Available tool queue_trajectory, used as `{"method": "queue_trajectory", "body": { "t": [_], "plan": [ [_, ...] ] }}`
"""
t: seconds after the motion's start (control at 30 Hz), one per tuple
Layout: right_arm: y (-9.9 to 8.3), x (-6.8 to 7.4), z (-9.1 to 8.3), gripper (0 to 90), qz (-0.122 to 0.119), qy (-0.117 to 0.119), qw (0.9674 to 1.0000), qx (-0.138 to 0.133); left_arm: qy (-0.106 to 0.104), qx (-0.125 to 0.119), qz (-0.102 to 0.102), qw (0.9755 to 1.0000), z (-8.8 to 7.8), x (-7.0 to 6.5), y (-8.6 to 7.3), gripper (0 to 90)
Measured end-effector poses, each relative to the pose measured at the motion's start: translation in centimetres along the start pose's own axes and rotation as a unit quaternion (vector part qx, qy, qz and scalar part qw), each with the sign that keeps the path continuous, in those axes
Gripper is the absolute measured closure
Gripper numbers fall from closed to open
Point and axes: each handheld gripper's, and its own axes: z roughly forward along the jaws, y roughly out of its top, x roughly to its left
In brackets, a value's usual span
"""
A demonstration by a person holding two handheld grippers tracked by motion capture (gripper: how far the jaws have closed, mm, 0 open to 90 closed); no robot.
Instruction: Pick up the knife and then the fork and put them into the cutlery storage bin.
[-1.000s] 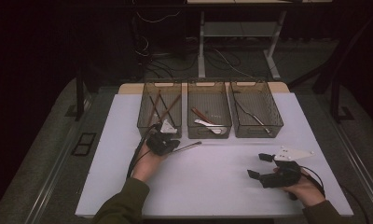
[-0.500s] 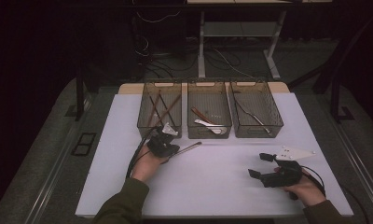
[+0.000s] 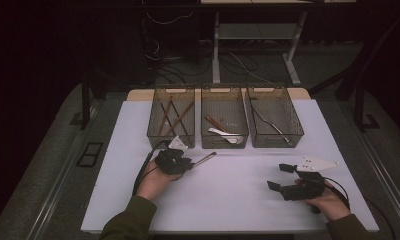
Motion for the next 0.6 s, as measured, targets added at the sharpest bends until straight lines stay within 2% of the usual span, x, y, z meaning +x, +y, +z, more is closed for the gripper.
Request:
{"method": "queue_trajectory", "body": {
  "t": [0.13,0.2,0.3,0.4,0.6],
  "plan": [
    [0.01,0.06,0.01,18.0,-0.002,0.001,1.0000,0.000,-0.004,0.004,0.007,1.0000,0.34,-0.15,-0.29,76.3],
    [0.01,0.07,0.01,18.0,-0.003,0.001,1.0000,0.001,-0.005,0.007,0.015,0.9999,0.24,-0.14,-0.34,79.7],
    [-0.01,0.08,0.03,18.0,-0.004,0.001,1.0000,0.001,-0.001,-0.003,0.026,0.9997,0.32,-0.46,-0.59,83.4],
    [0.01,0.12,0.04,18.0,-0.003,0.003,1.0000,0.001,0.002,0.001,0.042,0.9991,0.28,-0.54,-0.56,84.2],
    [0.08,0.17,0.07,18.0,-0.006,0.005,1.0000,0.004,-0.013,-0.006,0.052,0.9985,0.23,-0.32,-0.60,84.6]
  ]
}}
